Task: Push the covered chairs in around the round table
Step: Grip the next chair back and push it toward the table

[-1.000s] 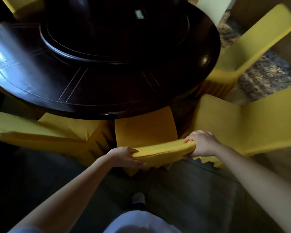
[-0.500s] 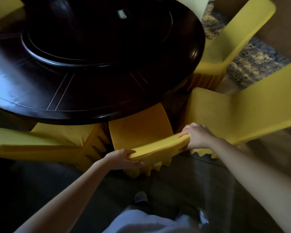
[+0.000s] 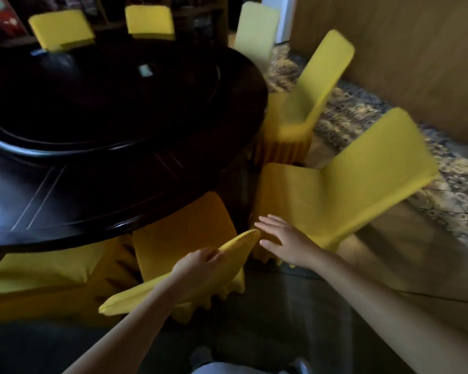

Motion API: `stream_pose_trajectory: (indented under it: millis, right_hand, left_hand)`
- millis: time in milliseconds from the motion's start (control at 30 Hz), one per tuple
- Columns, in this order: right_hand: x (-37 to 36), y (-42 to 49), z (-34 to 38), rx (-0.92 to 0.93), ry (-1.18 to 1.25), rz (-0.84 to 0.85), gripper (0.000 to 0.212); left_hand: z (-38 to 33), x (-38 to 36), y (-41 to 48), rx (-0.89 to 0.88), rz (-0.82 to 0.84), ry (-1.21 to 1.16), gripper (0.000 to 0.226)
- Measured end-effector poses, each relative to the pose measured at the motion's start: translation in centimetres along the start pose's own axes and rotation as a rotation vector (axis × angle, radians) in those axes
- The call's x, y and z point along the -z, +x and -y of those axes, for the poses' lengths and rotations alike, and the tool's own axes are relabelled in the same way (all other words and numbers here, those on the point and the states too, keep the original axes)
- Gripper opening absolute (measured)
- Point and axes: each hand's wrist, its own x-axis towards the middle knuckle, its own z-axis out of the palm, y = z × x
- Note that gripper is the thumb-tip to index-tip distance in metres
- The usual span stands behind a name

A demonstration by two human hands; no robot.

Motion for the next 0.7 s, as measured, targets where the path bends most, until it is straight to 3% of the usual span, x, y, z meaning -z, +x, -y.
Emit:
stream_pose_trajectory:
  millis: [133,233,300,433,700]
  right_hand:
    - [2.8,-4.4,-4.8,-0.054,-0.140,-0.110,0.064]
    - [4.4,-8.3,-8.5,-0.155,-0.191,-0.194,0.071]
    - [5.3,-10.8,-10.9,-0.216,-0.203,-0.246,0.072]
    - [7.2,-15.6,-15.3,-0.322,-0.204,-0.366,0.074]
    - [11.9,-24.8,-23.4,-0.511,-0.189,-0.474,0.074]
  left_hand:
    - [-7.3,-1.1,2.1,-0.135,-0.008,0.250,0.063]
    - [-12.7,-2.9,3.9,-0.207,-0.095,0.138,0.067]
    - [-16.2,-4.5,4.9,-0.319,-0.136,0.219,0.071]
    - [-23.7,-7.3,6.6,-0.452,-0.144,0.335,0.075]
    - [-36.1,-12.7,8.5,-0.601,-0.070,0.326,0.074]
